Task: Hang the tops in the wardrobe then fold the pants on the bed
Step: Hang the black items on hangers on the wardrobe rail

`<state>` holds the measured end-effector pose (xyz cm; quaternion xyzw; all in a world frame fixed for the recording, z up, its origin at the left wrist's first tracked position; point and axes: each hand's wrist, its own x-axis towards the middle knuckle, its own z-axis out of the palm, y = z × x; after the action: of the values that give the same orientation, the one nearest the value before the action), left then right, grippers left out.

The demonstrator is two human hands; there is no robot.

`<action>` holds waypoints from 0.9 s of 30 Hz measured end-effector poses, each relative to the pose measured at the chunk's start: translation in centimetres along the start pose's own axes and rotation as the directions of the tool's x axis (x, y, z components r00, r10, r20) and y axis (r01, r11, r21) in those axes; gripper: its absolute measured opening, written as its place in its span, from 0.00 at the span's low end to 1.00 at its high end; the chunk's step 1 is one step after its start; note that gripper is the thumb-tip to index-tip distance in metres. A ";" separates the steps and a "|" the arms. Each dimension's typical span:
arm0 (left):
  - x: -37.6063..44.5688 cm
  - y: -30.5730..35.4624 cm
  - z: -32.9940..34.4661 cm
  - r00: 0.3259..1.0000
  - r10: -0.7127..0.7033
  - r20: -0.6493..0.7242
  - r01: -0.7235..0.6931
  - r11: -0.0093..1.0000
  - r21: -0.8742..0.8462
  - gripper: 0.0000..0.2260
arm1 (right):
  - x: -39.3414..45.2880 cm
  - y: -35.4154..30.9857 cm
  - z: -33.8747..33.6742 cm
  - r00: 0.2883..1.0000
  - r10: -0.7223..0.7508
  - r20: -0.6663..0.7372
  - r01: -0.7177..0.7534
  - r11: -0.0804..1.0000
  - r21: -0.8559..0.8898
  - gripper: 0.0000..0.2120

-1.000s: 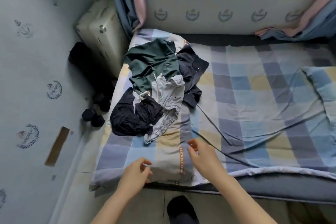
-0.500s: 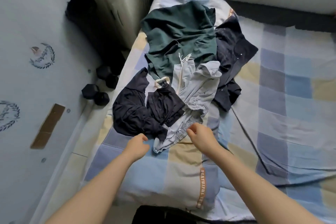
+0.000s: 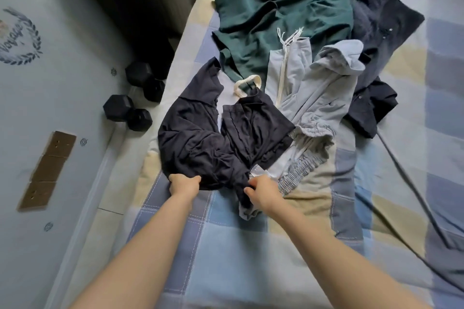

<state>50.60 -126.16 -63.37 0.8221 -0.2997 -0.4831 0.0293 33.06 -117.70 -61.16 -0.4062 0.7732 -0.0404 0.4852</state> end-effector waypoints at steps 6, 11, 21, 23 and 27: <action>-1.8 0.2 -1.6 0.988 -0.091 0.124 0.119 0.963 -0.243 0.10 | -8.7 -3.1 -1.7 0.950 -0.312 0.009 0.294 0.904 0.312 0.07; -7.3 1.2 -4.2 0.903 -0.130 0.410 0.347 0.785 -0.514 0.18 | -15.3 -4.9 -4.9 0.958 -0.260 0.120 0.092 0.677 0.730 0.04; -20.0 5.2 -12.8 0.958 0.264 0.110 -0.157 0.807 -0.569 0.07 | -26.2 -6.6 -12.1 0.928 0.349 -0.133 0.029 0.289 0.957 0.16; -22.2 6.0 -15.5 0.939 0.329 0.098 -0.202 0.761 -0.617 0.09 | -28.8 -7.0 -14.1 0.903 0.381 -0.200 0.127 0.209 0.970 0.15; -27.2 6.2 -17.8 0.829 0.493 0.264 -0.346 0.823 -0.450 0.05 | -34.2 -9.1 -17.3 0.902 0.318 -0.293 0.299 0.032 0.954 0.17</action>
<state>52.57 -121.38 -30.65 0.6062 -0.3757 -0.6586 0.2399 31.66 -106.65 -23.40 0.0744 0.6106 -0.6521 0.4431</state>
